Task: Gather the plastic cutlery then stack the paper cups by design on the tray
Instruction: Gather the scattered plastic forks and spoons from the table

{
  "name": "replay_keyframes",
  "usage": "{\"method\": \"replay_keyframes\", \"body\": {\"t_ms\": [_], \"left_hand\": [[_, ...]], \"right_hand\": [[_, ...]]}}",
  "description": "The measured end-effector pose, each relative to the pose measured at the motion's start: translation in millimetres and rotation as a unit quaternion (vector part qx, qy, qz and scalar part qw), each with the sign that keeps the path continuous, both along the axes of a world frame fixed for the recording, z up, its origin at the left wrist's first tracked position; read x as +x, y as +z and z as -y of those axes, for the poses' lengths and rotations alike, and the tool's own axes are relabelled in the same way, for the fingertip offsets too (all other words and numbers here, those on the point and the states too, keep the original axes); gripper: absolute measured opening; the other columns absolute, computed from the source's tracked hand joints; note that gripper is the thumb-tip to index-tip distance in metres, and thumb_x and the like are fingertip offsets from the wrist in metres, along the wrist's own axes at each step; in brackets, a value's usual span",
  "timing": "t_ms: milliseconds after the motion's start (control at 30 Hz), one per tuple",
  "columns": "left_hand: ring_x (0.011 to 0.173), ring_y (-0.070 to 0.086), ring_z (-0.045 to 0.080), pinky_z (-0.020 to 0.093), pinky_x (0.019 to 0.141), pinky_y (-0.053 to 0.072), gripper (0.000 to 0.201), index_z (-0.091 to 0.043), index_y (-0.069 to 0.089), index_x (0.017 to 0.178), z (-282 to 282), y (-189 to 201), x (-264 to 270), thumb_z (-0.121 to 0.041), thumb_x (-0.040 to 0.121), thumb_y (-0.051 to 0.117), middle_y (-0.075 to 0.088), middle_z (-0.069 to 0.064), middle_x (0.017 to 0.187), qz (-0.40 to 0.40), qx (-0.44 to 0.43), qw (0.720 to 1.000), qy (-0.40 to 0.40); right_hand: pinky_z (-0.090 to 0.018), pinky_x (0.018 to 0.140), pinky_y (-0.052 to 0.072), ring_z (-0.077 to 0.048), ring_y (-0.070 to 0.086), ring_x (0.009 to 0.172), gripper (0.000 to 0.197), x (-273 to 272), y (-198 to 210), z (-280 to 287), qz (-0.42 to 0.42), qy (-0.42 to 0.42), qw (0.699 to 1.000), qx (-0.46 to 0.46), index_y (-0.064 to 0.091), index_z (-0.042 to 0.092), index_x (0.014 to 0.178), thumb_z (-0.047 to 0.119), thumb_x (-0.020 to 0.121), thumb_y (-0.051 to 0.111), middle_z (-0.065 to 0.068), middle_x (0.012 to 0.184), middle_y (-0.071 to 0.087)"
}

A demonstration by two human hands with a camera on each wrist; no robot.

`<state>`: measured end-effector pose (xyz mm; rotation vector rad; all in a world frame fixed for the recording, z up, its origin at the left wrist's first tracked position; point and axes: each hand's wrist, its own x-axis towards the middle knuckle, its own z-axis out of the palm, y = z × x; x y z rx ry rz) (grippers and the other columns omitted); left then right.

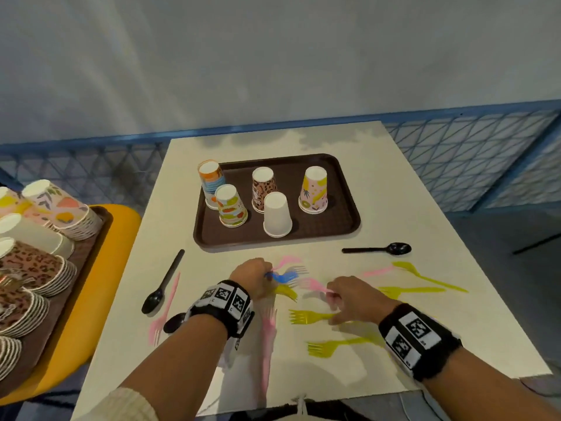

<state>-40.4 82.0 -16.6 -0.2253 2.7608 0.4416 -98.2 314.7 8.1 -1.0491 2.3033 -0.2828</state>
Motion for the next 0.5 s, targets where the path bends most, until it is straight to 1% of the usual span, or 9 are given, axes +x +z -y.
{"method": "replay_keyframes", "body": {"t_ms": [33,67,133,167,267,333,400,433,500], "left_hand": [[0.110,0.053,0.035,0.036,0.088,0.040,0.027,-0.002,0.060,0.107,-0.2,-2.2,-0.9,-0.020,0.088,0.053,0.057,0.019,0.115,0.010,-0.007,1.000,-0.011],[0.110,0.052,0.035,0.036,0.088,0.039,0.027,-0.001,0.059,0.107,0.1,-4.3,-2.0,-0.020,0.088,0.053,0.054,0.018,0.113,0.019,-0.015,0.999,-0.021],[0.111,0.052,0.035,0.037,0.088,0.039,0.028,0.000,0.058,0.110,1.2,-7.7,-3.9,-0.017,0.089,0.050,0.049,0.017,0.112,0.031,-0.022,0.999,-0.032],[0.111,0.052,0.036,0.038,0.087,0.040,0.029,0.001,0.056,0.112,1.3,-7.9,-5.4,-0.016,0.091,0.048,0.048,0.019,0.116,0.035,-0.024,0.999,-0.034],[0.111,0.052,0.038,0.040,0.089,0.041,0.031,0.003,0.051,0.118,3.0,-5.1,-8.6,-0.015,0.095,0.042,0.042,0.024,0.129,0.035,-0.022,0.999,-0.023],[0.114,0.050,0.038,0.043,0.092,0.040,0.032,0.003,0.048,0.120,5.8,-1.1,-9.7,-0.015,0.096,0.039,0.046,0.023,0.128,0.025,-0.032,0.999,-0.013],[0.118,0.045,0.037,0.044,0.093,0.038,0.032,0.001,0.045,0.122,9.1,6.7,-9.1,-0.017,0.097,0.037,0.054,0.021,0.124,-0.013,-0.040,0.999,0.012],[0.115,0.045,0.037,0.044,0.091,0.039,0.030,0.001,0.044,0.120,10.5,11.8,-7.9,-0.016,0.096,0.038,0.057,0.021,0.119,-0.038,-0.019,0.999,0.031],[0.095,0.050,0.033,0.040,0.079,0.041,0.016,-0.002,0.042,0.107,11.6,22.4,-3.7,-0.011,0.094,0.039,0.061,0.019,0.097,-0.098,0.095,0.987,0.089]], "right_hand": [[-0.014,0.058,0.028,-0.015,0.040,0.082,0.033,4.2,-5.4,-2.8,0.004,-0.006,1.000,-0.001,0.046,0.022,0.081,0.027,0.068,0.076,0.010,0.073,0.038],[-0.017,0.060,0.028,-0.017,0.041,0.085,0.033,8.5,-9.5,-4.5,0.006,-0.019,1.000,0.006,0.045,0.022,0.082,0.023,0.068,0.076,0.012,0.074,0.035],[-0.028,0.069,0.032,-0.023,0.049,0.096,0.025,16.3,-15.8,-4.7,-0.003,-0.042,0.999,0.034,0.048,0.023,0.085,0.021,0.074,0.070,0.005,0.084,0.038],[-0.032,0.075,0.034,-0.026,0.051,0.103,0.018,20.4,-16.1,-3.7,-0.017,-0.048,0.998,0.046,0.053,0.021,0.090,0.021,0.078,0.066,0.000,0.091,0.041],[-0.034,0.087,0.038,-0.029,0.049,0.114,0.027,26.4,-15.0,-2.9,-0.041,-0.080,0.994,0.063,0.055,0.008,0.111,0.022,0.088,0.054,-0.014,0.116,0.051],[-0.034,0.091,0.037,-0.029,0.050,0.115,0.029,26.8,-12.0,-3.7,-0.045,-0.109,0.992,0.050,0.054,0.006,0.114,0.023,0.090,0.051,-0.016,0.120,0.054],[-0.035,0.085,0.042,-0.031,0.058,0.104,0.021,26.4,-6.7,-1.2,-0.045,-0.161,0.986,0.007,0.058,0.006,0.104,0.021,0.091,0.049,-0.018,0.110,0.063],[-0.033,0.075,0.046,-0.030,0.062,0.091,0.014,26.6,-3.6,1.3,-0.033,-0.199,0.979,-0.025,0.058,0.009,0.094,0.018,0.091,0.047,-0.017,0.099,0.067],[-0.024,0.053,0.044,-0.020,0.058,0.060,0.015,29.8,4.0,11.1,0.018,-0.269,0.958,-0.098,0.050,0.016,0.077,0.013,0.091,0.043,-0.009,0.074,0.063]]}}
